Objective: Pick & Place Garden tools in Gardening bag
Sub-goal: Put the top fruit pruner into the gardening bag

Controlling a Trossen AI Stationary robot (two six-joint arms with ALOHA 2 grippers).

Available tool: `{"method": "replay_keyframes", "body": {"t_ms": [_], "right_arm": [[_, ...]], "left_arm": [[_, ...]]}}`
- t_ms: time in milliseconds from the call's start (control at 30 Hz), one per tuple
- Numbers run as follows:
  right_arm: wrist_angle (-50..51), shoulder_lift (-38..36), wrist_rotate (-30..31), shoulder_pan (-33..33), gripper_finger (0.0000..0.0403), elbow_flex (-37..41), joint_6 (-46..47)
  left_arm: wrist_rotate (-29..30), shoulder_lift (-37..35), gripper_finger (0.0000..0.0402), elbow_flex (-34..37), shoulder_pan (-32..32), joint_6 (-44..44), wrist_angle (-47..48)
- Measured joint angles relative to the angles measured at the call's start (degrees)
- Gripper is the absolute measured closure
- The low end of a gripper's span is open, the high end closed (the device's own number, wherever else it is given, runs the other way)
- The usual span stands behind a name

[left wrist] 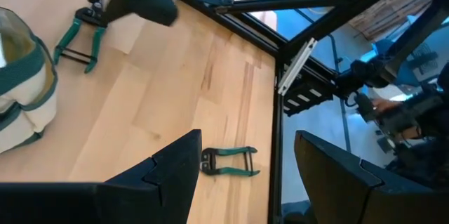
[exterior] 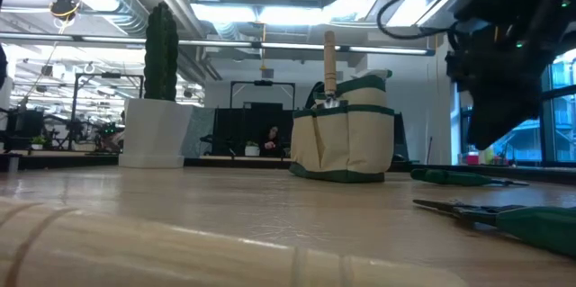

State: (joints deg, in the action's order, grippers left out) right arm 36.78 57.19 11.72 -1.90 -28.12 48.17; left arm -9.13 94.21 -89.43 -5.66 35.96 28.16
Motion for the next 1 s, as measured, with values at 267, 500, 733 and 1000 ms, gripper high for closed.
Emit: {"method": "replay_keyframes", "body": {"t_ms": [267,500,733,1000], "right_arm": [[0.55,0.00,-7.75,6.27,0.0202,0.00,8.86],[-4.51,0.00,-7.29,7.15,0.0202,0.00,-15.94],[-3.78,0.00,-7.88,6.96,0.0202,0.00,-31.92],[-2.25,0.35,-11.16,6.13,0.0202,0.00,-39.07]], "left_arm": [[0.24,0.02,0.0178,0.00,-0.47,-0.97,0.42],[0.59,0.02,0.0178,0.00,-0.73,-1.26,0.40],[0.63,0.02,0.0178,0.00,-0.83,-1.18,0.38],[0.63,0.01,0.0178,0.00,-1.79,-2.21,0.38]]}}
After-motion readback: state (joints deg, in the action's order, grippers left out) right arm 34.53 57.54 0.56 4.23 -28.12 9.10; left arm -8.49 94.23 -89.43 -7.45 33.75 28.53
